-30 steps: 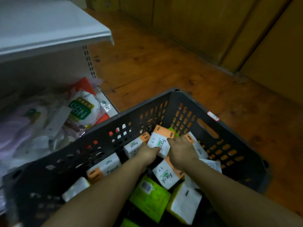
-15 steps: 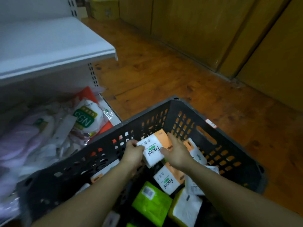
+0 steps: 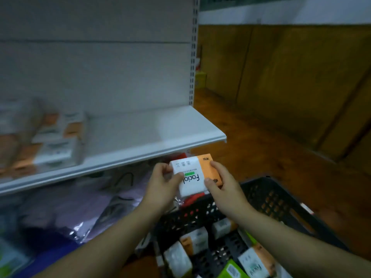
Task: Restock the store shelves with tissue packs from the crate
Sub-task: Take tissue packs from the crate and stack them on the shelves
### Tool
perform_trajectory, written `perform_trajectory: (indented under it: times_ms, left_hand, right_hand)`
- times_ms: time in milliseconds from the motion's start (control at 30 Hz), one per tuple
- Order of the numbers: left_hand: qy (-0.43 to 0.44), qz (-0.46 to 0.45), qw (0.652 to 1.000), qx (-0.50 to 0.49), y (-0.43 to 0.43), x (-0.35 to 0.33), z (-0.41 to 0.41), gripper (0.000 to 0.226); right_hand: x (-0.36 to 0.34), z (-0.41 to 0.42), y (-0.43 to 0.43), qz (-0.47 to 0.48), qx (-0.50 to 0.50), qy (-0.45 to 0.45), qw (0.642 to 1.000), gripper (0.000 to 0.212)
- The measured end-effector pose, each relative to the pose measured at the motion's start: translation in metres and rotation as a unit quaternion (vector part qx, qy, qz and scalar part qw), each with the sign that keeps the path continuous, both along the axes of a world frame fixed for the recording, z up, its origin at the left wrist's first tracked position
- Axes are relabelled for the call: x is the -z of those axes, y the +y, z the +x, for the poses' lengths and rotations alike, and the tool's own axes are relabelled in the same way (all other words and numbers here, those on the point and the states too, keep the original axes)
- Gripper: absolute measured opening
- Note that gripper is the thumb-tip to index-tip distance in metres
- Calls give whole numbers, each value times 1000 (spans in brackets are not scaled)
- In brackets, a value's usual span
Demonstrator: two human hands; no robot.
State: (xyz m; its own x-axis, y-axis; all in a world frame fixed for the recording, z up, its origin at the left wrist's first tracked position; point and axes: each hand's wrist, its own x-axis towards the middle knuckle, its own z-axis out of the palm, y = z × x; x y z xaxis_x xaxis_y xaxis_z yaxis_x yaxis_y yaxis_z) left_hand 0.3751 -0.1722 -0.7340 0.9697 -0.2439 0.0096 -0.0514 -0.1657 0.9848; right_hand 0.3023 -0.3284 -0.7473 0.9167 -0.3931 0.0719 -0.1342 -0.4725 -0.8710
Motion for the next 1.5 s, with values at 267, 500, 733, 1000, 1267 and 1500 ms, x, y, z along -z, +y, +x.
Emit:
perform_trajectory:
  times_ms: [267,500,733,1000,1267,1500]
  left_hand:
    - [-133,150,978,-53,125,-59,23,57]
    - [-200,244,925,-212,205,-79,47,27]
    - [-273,402,853,-188,233,-80,59,23]
    - [-255,696,670,-42,239,-100,82,63]
    - [-192,715,671,-42,233,-115,111,45]
    - [-118,687,716,-19,218,-107,140,54]
  right_hand:
    - [-55,61,106,-73,-122,-34,989,70]
    - [-71,109,198,-117,-195,-66,972,53]
    - [-72,141,237,-124,-188,-69,972,45]
    - [-80,162,244,-192,-164,-114,961,28]
    - [-89,206,256,-229,-190,-73,952,32]
    - [-94,239,260,-236,-189,-1,953,42]
